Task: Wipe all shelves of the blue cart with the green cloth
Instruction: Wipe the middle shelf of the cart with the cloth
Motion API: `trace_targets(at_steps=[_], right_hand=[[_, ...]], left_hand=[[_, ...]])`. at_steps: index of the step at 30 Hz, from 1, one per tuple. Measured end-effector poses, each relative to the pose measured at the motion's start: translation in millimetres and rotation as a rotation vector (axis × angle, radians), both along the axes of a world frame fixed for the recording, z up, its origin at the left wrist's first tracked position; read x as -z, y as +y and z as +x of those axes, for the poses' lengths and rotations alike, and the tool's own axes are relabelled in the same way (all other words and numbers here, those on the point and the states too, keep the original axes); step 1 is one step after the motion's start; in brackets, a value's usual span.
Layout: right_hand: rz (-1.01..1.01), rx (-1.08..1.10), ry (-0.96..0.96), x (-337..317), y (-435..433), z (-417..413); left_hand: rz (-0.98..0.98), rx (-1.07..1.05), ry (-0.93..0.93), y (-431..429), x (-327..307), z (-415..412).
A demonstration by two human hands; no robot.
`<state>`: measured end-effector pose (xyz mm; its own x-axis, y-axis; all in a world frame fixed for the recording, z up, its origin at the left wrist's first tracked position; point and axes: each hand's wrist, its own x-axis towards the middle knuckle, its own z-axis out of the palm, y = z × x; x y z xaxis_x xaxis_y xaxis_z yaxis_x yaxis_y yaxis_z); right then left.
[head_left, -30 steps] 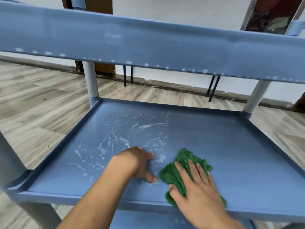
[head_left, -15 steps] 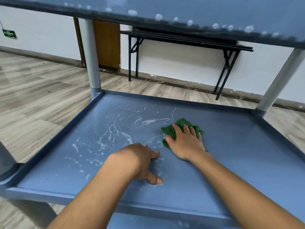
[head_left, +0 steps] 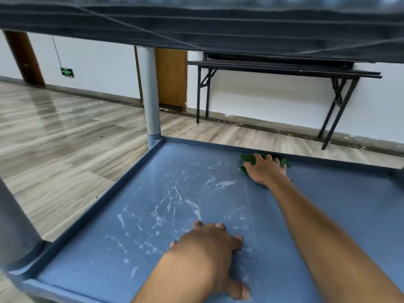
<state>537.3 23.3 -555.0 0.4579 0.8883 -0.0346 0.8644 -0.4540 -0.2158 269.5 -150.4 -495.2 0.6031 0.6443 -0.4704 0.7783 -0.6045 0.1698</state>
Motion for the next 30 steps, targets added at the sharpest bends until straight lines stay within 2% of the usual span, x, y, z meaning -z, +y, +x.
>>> trace_targets(at_steps=[4, 8, 12, 16, 24, 30], right_hand=[[0.004, -0.005, -0.019, 0.9, 8.2, -0.4], [0.042, -0.152, -0.046, 1.9, -10.9, -1.1], [0.054, -0.325, -0.023, 1.2, -64.1, -15.0], [0.072, -0.396, 0.006, 2.1, -139.1, -41.9], [0.041, -0.312, -0.044, -0.1, -273.7, -113.9], [-0.004, -0.275, -0.029, 0.3, -321.1, -142.8]], left_hand=[[-0.007, -0.005, 0.009, 3.3, -2.0, 1.8], [0.026, 0.042, 0.064, 2.9, -3.3, 5.0], [0.064, 0.051, 0.078, 0.2, -4.5, 5.7], [0.104, 0.074, 0.085, -3.1, -5.4, 6.2], [0.066, 0.039, 0.004, -4.5, -16.1, -2.6], [0.056, -0.042, -0.064, 7.5, -29.9, -45.9]])
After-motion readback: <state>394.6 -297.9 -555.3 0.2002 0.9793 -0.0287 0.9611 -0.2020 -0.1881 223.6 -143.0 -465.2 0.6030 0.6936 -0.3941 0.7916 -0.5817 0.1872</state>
